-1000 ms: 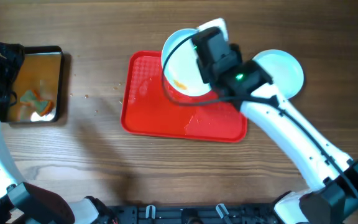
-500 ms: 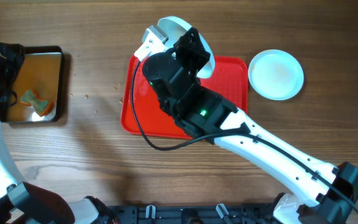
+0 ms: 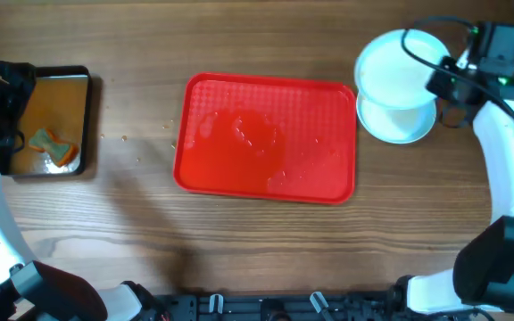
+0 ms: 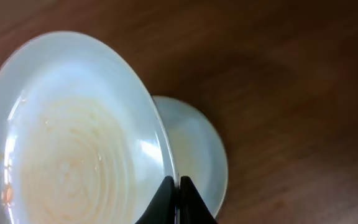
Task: Clean dirty plates on tray and stack at the side
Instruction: 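Lift the last plate with the right gripper and stack it on the pile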
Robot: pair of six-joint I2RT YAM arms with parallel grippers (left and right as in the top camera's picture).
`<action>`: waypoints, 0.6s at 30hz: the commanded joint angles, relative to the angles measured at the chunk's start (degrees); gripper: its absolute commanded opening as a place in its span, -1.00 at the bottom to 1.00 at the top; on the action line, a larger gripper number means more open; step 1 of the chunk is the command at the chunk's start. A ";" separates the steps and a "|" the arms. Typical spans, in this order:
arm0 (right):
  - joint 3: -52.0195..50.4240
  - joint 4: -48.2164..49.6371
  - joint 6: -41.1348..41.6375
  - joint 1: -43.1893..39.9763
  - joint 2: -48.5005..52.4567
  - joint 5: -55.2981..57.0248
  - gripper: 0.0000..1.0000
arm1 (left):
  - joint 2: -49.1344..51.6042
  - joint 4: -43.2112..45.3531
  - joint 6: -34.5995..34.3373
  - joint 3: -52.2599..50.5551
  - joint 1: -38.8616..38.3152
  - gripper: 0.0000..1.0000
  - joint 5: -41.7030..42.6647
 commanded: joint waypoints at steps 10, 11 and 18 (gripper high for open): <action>-5.97 3.98 7.15 -3.93 8.24 -6.84 -0.02 | 0.33 0.17 -0.28 0.55 -0.22 1.00 0.66; -5.97 3.28 7.19 -3.87 5.97 -10.47 0.02 | 0.33 0.17 -0.28 0.55 -0.22 1.00 0.66; -6.03 -9.60 2.82 0.44 -17.18 -13.81 0.43 | 0.33 0.17 -0.28 0.55 -0.22 1.00 0.66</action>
